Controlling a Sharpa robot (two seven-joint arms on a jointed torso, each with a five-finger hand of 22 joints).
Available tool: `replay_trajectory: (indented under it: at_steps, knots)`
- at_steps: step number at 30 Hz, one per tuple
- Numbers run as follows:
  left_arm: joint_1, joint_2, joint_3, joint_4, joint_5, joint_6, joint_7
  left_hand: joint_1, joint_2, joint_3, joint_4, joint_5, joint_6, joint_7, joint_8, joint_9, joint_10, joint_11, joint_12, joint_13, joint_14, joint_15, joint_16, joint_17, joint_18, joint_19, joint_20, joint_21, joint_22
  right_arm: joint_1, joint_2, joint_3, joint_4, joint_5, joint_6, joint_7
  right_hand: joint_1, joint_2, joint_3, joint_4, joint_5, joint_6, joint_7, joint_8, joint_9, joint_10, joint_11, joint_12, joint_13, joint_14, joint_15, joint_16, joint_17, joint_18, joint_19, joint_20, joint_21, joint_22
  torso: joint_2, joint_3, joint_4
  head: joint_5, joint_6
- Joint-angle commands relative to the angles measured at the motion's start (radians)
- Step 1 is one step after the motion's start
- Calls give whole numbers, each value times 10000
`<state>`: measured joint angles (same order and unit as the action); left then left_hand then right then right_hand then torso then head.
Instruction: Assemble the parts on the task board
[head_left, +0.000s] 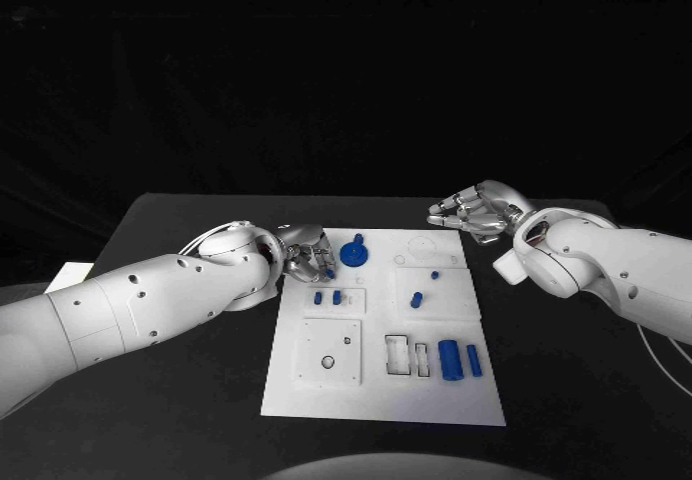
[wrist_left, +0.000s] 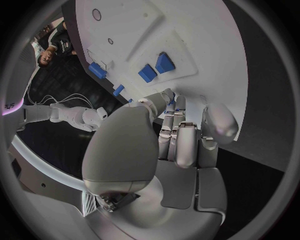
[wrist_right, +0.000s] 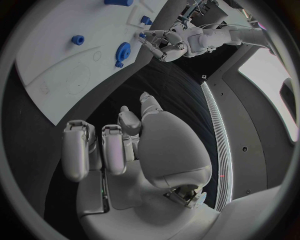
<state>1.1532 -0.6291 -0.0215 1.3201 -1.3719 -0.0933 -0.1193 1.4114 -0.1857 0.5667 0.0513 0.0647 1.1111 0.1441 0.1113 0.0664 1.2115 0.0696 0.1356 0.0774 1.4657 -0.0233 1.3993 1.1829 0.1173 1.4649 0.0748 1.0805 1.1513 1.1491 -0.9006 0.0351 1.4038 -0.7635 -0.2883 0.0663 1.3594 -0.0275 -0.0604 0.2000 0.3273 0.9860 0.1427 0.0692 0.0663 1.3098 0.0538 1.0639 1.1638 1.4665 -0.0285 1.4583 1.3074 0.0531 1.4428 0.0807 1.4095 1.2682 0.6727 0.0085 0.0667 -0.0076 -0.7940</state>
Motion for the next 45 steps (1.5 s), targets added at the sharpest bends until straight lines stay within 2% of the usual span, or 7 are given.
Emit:
replay_trajectory:
  at_steps: [1, 16, 28, 35, 45]
  knots:
    - [-3, 41, -4, 14, -1, 137, 30, -75, -3, 17, -25, 26, 57, 30, -43, 5, 64, 31, -46, 13, 369, 76, 50, 9, -173, 193, 28, 49, 7, -6, 3, 0, 7, -48, 34, 73, -16, 95, -22, -21, 16, -23, -2, 37, 16, -52, -2, -56, -9, 630, 52, -41, 698, 106, -10, -11, -54, -10, 2, -1, 1, -6, 6]
    - [-3, 150, -8, -32, -103, 290, -69, -85, -5, 17, -26, 26, 57, 31, -49, 4, 65, 33, -52, 14, 368, 76, 48, 2, -173, 192, 29, 48, 7, -6, 6, 0, 6, -44, 70, 60, -16, 95, -22, -21, 16, -23, -2, 37, 16, -52, -2, -56, -9, 630, 52, -41, 698, 106, -10, -11, -54, -10, 7, 3, -10, -24, 6]
    - [-5, 201, -22, -77, -241, 603, -272, -110, -4, 17, -24, 24, 61, 30, -59, 4, 71, 35, -64, 17, 370, 78, 60, 25, -176, 191, 31, 61, 22, -6, 23, 0, -6, -43, 86, 66, -16, 95, -22, -21, 16, -23, -2, 37, 16, -52, -2, -56, -9, 630, 52, -41, 698, 106, -10, -11, -54, -10, 0, 8, 6, -37, -29]
    - [-14, 169, -25, -45, -260, 719, -479, -321, -194, -60, -39, 21, -133, 137, -264, -23, -131, 137, -282, -11, 344, 154, 40, -49, -186, 168, 78, 60, 43, -7, 16, 0, -5, -42, 82, 73, -16, 95, -22, -21, 16, -23, -2, 37, 16, -52, -2, -56, -9, 630, 52, -41, 698, 106, -10, -11, -54, -10, 3, -3, 4, -65, -42]
    - [-18, 167, -25, -43, -263, 667, -541, -392, -246, -49, -73, 26, -374, 241, -467, -32, -236, 226, -426, -19, 330, 222, 41, -79, -195, 158, 134, 82, 80, -8, 13, 0, -10, -35, 57, 88, -30, 98, -33, -18, 20, -28, -2, 38, 15, -137, -2, -206, -134, 603, 52, -115, 584, 134, -68, -11, -129, -144, -4, 0, 2, -71, -43]
